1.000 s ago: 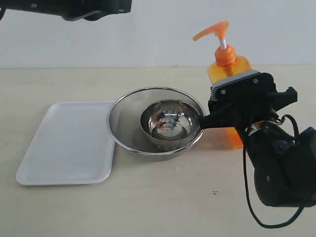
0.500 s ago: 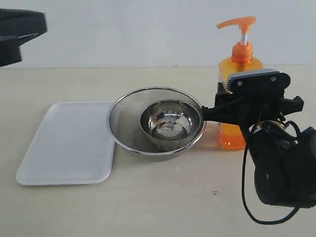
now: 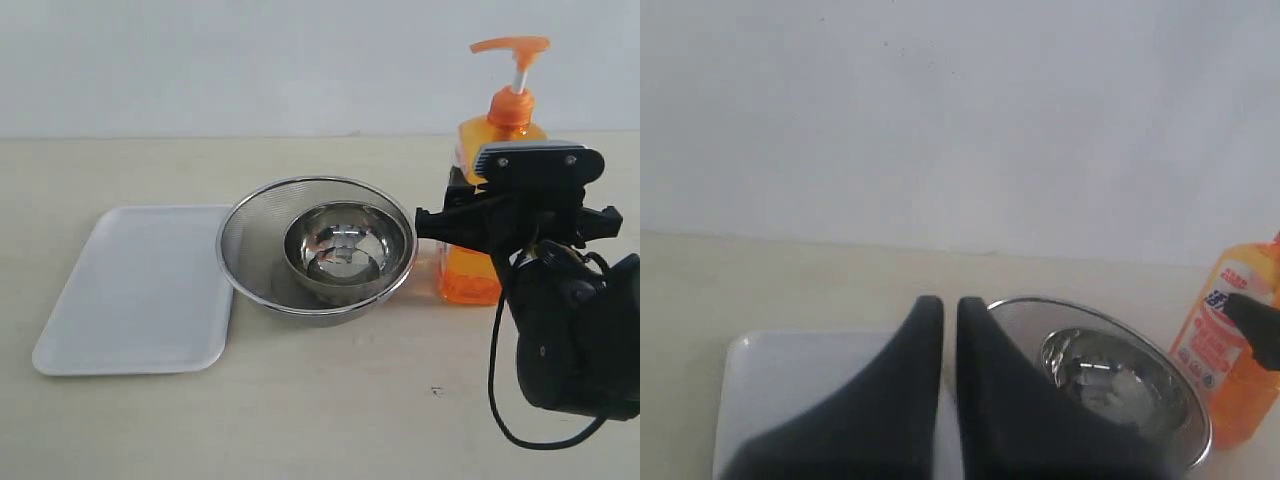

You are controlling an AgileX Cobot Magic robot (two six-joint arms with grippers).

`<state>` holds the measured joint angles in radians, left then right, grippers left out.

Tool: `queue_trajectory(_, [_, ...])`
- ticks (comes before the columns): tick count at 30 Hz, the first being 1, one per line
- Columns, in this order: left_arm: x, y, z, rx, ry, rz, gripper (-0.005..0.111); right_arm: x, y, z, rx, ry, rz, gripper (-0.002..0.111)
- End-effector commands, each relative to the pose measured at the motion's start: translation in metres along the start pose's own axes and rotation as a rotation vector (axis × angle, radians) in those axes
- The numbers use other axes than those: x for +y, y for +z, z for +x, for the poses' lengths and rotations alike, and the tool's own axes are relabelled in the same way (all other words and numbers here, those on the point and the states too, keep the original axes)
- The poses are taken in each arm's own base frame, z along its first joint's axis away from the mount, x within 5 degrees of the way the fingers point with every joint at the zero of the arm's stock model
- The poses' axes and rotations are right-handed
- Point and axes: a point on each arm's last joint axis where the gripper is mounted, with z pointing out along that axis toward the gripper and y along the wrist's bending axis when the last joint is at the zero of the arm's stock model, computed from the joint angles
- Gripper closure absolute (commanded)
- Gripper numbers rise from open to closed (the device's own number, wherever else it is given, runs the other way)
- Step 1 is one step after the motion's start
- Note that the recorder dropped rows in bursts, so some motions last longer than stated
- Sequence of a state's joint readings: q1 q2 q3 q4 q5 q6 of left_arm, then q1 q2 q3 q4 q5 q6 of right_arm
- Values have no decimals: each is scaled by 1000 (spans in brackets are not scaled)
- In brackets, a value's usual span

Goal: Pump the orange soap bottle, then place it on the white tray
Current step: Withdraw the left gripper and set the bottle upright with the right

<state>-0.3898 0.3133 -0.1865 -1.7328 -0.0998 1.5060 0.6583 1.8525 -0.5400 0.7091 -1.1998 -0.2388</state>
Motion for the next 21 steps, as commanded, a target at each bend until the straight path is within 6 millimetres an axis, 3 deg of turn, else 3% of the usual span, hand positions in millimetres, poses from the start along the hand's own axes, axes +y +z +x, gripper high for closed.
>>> queue_trajectory(1, [6,-9,16,-16,-32,-9,102,4,-1,13,124,7,-49,108])
queue_trajectory(8, [20,-25,41,-108,-94,-56,102,5,-1,13,131,5,-55,108])
queue_trajectory(21, [13,-27,42,-121,-102,29,102,5,-1,13,126,-28,-60,108])
